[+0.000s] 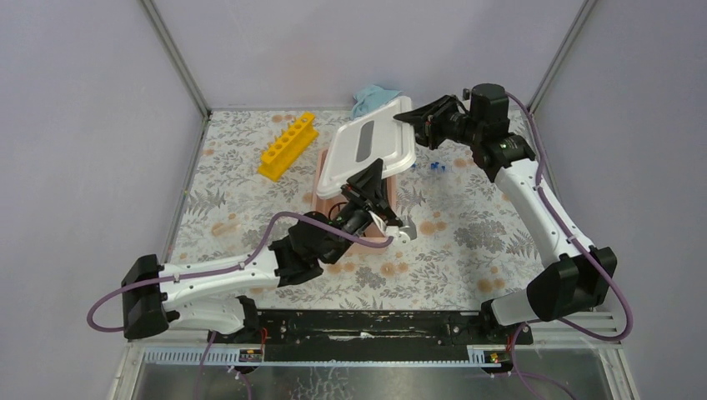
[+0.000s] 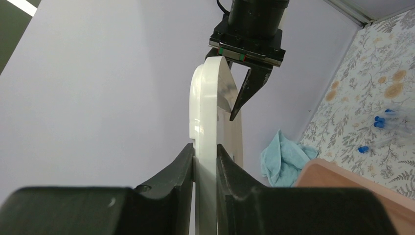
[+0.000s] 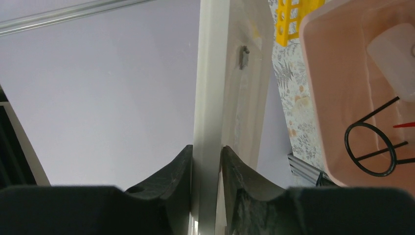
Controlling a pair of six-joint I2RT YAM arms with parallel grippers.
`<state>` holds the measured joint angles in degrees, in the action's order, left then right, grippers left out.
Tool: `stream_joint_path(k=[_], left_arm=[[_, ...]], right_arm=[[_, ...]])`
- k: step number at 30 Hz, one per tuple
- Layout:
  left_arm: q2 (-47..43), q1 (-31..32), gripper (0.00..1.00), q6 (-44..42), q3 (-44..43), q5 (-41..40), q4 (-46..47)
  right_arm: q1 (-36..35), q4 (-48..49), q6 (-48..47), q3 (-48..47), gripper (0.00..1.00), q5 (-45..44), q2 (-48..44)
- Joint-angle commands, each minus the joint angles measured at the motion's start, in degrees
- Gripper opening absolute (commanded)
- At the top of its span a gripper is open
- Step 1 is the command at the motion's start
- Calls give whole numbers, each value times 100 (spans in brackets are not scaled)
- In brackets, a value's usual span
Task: Organize the chemistry lab equipment
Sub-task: Close the lid of the storage box.
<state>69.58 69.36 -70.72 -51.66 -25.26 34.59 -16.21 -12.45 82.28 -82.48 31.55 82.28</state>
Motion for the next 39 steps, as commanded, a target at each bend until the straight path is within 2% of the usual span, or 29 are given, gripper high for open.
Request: stream_joint_path(k=[1,6,8,15,19,26,32,39], left_arm=[[-177,42,0,-104,208,-55,655],[-235,95,0,-115,428,-351,976],[-304,171,3,-112,542,-504,1075],[-542,649,25,-134,910,-1487,1406],[-595,990,42,-155,967,-2123,1607],[-649,1588,60,41,814,-2949,1489],[-755,2232,65,936,425,-3975,484],[-863,3047,68,3257,-580,-4944,-1882]], right_arm=[[-32,444,-17,281,28,412,-239],[-32,853,221,656,7,511,-354],[-32,1080,364,779,0,563,-383],[-32,2045,1036,1175,0,624,-434],[-32,2430,1288,1280,0,613,-408],[-32,2839,1470,1394,0,592,-392],[-36,3133,1402,1489,0,524,-378],[-32,3235,953,1376,0,478,-203]])
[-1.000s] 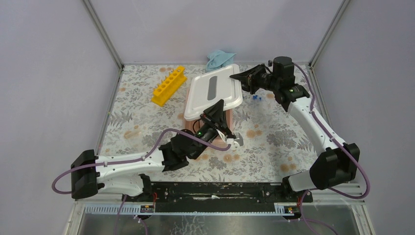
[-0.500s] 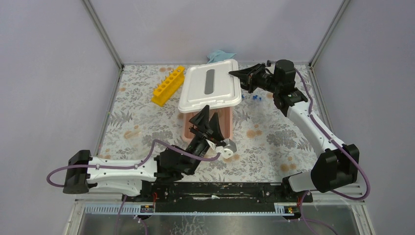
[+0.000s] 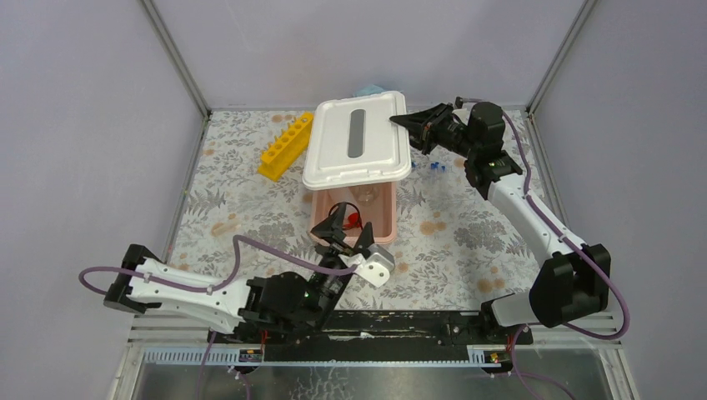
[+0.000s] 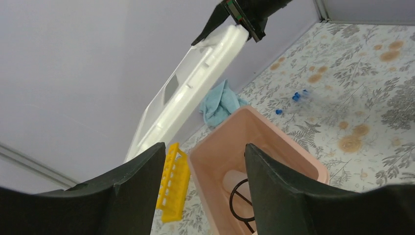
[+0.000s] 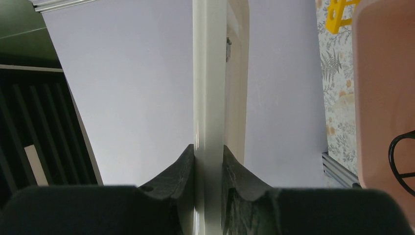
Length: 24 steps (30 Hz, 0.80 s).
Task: Organize the chemistry lab equipment
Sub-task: Close the lid of the storage box.
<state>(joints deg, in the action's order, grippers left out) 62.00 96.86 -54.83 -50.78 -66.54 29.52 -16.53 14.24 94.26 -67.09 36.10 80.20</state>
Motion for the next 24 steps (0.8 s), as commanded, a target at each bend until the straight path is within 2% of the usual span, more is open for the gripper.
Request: stream_joint_path(k=[1,8,13,18,24], left_arm=[[-74,383,69,1995,-869,-905,-1712],[-49,605,75,3777,-1988,-1088,-3113],[-423,318,78,3949,-2063,-824,-2818],[-289,-841,78,4914,-2703,448,-4112],[238,-2762,81,5224,-3308,2310,-4448]], right_arm=[[3,575,-315,-159,0,17,31],[-38,1089,-740,15,0,33,240],[-161,1345,-1200,39,0,59,397],[-342,1396,-1587,60,0,29,517],[-531,1430,-1920,142,0,-21,591]])
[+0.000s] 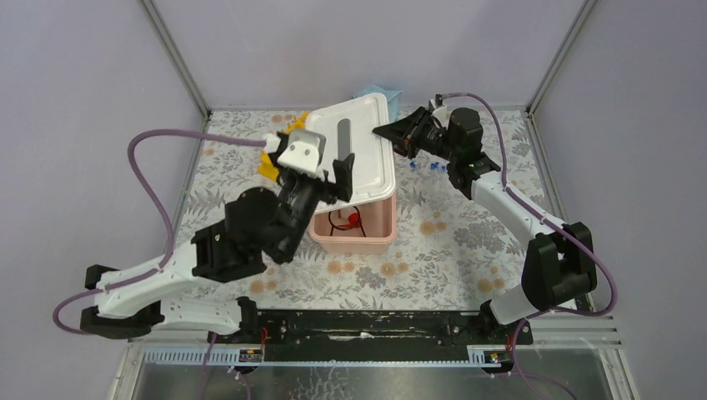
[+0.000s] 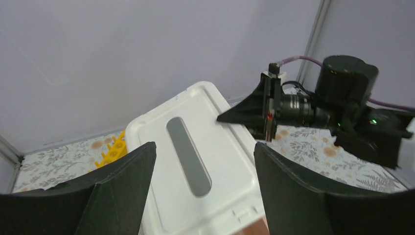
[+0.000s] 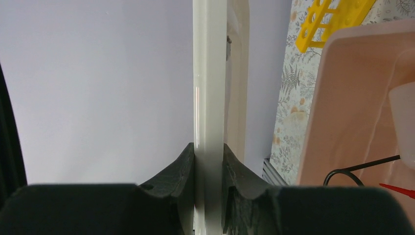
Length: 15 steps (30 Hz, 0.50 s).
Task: Organize the chemistry lab equipment
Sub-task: Close the lid of the storage box.
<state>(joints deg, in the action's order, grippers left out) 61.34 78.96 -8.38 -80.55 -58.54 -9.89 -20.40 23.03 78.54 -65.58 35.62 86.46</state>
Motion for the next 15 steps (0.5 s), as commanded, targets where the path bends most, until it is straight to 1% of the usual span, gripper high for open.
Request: stream_joint_path(k=[1,2,5,10,13,15], left_arm=[[409,-1498,81,693,-424,1842,-604],[516,-1904,81,799,-503,2376,-717],[693,-3074,82,1450,-405,3509,-856],[530,-4614,82,2413,557,4883,-326],[407,-5308,82,2826,1093,5514,-13],[359,-5577,81,2961,1344,5766,141]], right_arm=[[-176,568,-392,18,0,1,-26],[-211,607,-414,57,0,-24,-24],[-302,765,-428,246,0,-142,-59],[-496,851,-590,639,0,-527,-199],[-609,923,-711,857,0,-750,-278],[-644,974,-773,985,0,-868,-308]])
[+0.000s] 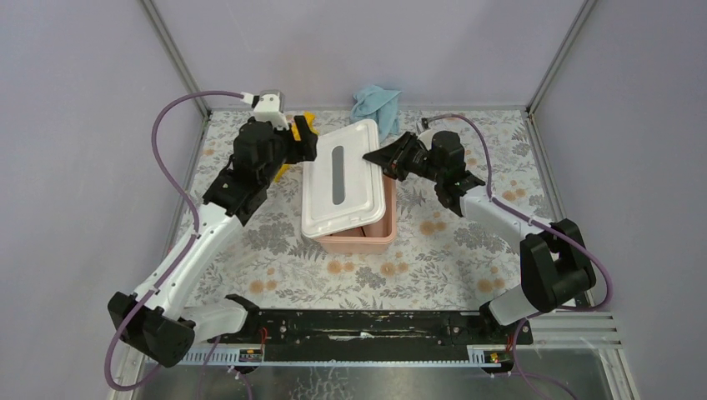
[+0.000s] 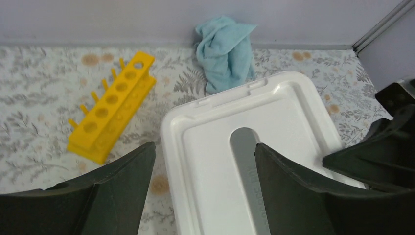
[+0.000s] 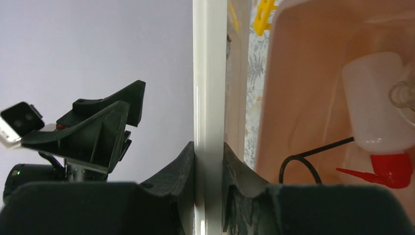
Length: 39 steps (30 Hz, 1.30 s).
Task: Organize the chemistry lab equipment
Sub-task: Close the lid of the storage box.
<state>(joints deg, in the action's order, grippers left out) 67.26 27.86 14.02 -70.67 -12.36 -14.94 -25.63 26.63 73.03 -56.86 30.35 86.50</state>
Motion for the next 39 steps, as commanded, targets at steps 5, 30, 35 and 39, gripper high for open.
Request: stream_joint_path(k=[5,30,35,39], left_arm=[[-313,-983,81,1031,849,1792,933],[-666,-1775,75,2032,2620,3012,1760],[-851,-1800,69,2043,2819,2812,1599],[-884,-1845,56,2034,2905,2702,1365]], right_arm=[[-119,759,-297,342,0,-491,-325],[161,744,-428,770,0,-496,-326],[254,615,-534,786,0,-460,-352],[320,546,-576,823,0,-433,-362]])
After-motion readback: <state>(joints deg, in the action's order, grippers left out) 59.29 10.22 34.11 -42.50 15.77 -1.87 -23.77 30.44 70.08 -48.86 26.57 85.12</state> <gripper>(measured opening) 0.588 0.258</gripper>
